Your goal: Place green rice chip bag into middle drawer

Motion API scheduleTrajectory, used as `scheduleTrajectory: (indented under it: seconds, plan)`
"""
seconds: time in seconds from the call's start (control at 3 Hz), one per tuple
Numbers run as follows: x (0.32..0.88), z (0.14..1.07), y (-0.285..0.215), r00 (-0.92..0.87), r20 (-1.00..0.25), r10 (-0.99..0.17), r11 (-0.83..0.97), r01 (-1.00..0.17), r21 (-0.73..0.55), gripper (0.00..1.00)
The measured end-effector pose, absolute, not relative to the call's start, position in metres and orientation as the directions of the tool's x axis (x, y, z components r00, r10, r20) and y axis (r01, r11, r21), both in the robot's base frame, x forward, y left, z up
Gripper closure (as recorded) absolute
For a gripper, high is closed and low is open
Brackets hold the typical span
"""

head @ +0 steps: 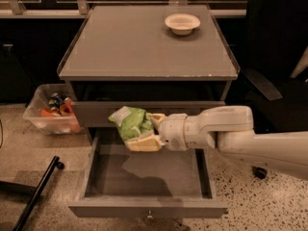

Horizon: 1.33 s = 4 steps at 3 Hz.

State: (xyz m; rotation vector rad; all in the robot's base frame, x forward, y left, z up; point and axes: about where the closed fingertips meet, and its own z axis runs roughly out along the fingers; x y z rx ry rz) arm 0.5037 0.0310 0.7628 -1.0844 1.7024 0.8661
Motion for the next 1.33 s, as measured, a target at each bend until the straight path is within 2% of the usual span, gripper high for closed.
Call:
scheduleTrajectory:
  seconds: [0.67, 1.0, 1.33]
  plan:
    - [0.474, 0.648, -0.041, -0.509, -0.791, -0.340, 0.448, -0.827, 0.339, 1.00]
    - [0.475, 0.597, -0.066, -0.600, -0.737, -0.312, 0.552, -0.746, 0.373, 1.00]
    - [0.471, 0.561, -0.090, -0.650, -0.706, -0.282, 0.668, -0.661, 0.342, 1.00]
